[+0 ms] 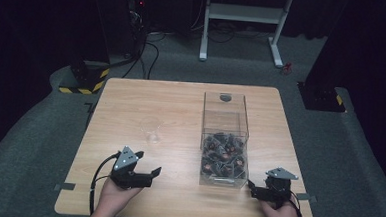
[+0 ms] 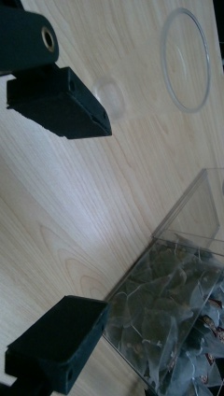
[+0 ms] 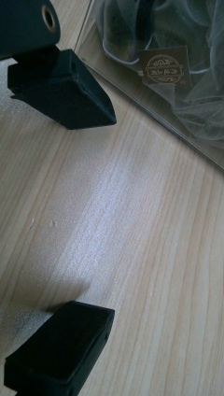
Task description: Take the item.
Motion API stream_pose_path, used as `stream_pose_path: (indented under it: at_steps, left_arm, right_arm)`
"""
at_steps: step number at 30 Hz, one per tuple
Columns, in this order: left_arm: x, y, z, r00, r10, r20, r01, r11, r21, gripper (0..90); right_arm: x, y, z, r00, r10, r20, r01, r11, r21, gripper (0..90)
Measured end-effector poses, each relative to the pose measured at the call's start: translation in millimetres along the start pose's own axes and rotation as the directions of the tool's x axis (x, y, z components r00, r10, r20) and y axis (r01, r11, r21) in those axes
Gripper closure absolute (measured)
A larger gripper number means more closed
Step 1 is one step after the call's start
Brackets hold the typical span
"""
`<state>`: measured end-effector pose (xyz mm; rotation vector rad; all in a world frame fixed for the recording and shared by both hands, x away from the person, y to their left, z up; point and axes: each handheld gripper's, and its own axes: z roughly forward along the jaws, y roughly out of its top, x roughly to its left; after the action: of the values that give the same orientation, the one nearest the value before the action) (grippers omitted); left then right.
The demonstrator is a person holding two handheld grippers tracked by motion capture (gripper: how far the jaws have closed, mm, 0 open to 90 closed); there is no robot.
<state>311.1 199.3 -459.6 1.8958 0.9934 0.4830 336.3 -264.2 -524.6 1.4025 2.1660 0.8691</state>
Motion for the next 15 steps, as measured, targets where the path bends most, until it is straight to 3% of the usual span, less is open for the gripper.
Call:
stream_pose_path:
  at_steps: [15]
  left_arm:
    - [-15.0, 17.9, 15.7, 0.9980, 0.018, 0.060, -0.017, 0.9997, -0.019, 14.7]
  right_arm:
    - [0.0, 0.0, 0.0, 1.0000, 0.000, 0.000, 0.000, 1.0000, 0.000, 7.7]
